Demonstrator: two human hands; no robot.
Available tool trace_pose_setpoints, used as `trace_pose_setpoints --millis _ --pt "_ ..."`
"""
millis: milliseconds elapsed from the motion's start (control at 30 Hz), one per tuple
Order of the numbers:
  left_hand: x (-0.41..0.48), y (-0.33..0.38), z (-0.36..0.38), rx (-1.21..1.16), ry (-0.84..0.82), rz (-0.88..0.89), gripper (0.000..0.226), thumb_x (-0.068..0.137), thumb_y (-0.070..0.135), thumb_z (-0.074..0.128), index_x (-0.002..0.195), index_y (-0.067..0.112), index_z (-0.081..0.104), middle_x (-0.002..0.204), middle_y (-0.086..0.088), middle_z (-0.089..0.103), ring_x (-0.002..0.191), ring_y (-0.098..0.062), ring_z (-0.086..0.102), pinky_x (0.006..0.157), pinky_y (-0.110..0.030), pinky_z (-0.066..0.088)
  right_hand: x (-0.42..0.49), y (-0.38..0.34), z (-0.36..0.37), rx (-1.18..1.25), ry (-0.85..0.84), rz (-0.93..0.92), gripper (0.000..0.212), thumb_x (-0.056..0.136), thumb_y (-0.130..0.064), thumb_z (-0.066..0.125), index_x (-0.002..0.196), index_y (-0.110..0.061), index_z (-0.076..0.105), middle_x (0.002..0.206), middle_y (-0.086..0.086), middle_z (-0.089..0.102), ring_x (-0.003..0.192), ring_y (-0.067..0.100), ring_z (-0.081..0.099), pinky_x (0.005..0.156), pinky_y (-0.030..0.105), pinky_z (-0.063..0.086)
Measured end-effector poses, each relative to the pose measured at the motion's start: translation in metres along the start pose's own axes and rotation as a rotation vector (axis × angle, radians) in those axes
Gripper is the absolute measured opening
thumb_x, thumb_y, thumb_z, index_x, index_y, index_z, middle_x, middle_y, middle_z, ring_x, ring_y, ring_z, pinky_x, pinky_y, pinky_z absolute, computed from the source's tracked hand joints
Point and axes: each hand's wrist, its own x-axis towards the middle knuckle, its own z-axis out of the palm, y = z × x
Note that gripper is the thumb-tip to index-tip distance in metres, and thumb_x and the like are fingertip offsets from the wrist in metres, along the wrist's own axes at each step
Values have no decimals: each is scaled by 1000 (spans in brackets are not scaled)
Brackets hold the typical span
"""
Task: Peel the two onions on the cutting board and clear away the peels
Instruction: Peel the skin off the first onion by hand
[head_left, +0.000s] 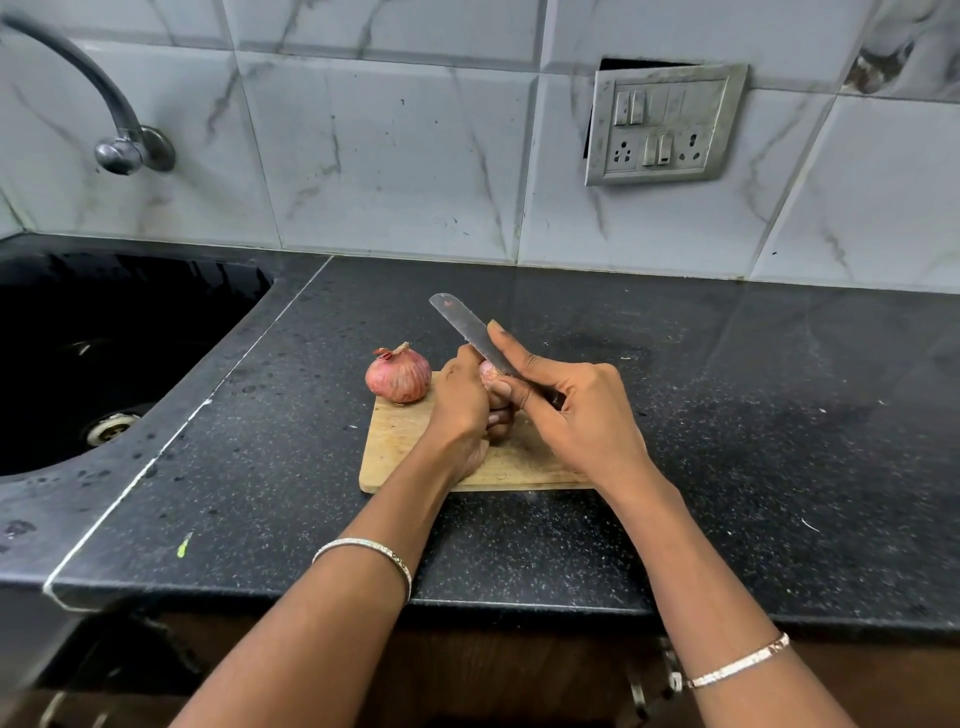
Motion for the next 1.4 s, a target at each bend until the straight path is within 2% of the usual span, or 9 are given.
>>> trace_pose_setpoints --millis 100,233,333,367,433,500,600,833,1400 --pt "0 0 0 25 24 1 50 109 32 26 62 18 38 44 3 28 33 -7 18 41 -15 13 -1 -3 -3 -99 19 -35 42 97 -48 58 133 -65 44 63 6 30 52 14 23 45 30 34" --pt "3 0 0 37 49 11 51 110 34 28 64 16 41 45 2 30 32 -8 22 39 -14 15 -4 -9 -3 -181 54 -82 48 98 -35 64 138 -55 46 52 0 30 47 13 26 46 33 37" --pt "1 1 0 -18 -8 -3 52 107 30 32 59 15 46 43 0 34 30 -8 21 40 -14 13 -1 -6 -3 -44 79 83 54 94 -38 69 135 -62 45 69 4 32 52 1 36 52 31 44" --pt "1 1 0 -30 -18 -5 52 106 30 33 60 13 49 42 -1 37 29 -7 22 39 -12 14 0 -7 -4 32 76 135 54 92 -39 72 135 -62 47 86 -31 46 63 -7 52 59 31 52" --pt "2 1 -1 -35 -17 2 57 106 31 35 57 12 57 43 -3 42 28 -8 24 37 -10 17 -1 -12 -8 221 63 250 54 88 -37 76 137 -50 54 108 -13 75 93 -2 70 74 27 58" --pt "1 1 0 8 15 41 62 106 31 36 52 14 62 44 -4 44 29 -9 27 35 -12 19 -7 -25 -15 459 44 359 59 87 -28 78 141 -35 54 84 -24 74 67 -9 66 59 8 48" --pt "-2 2 2 56 81 71 51 107 29 37 62 12 55 44 -1 47 30 -8 33 34 -15 23 -18 -41 -7 697 50 487 53 91 -26 74 137 -42 54 65 -16 63 43 0 42 40 13 33" --pt "-4 2 1 2 99 71 45 105 27 38 62 15 43 41 0 42 32 -11 30 35 -17 22 -24 -47 22 897 129 663 48 105 -12 50 141 -43 54 60 3 46 44 12 35 36 21 29" --pt "-5 2 -1 59 140 113 48 107 24 33 59 18 34 40 4 32 30 -11 28 35 -20 23 -15 -67 26 1108 171 800 43 105 -11 51 135 -40 60 60 3 46 42 9 33 35 18 25"
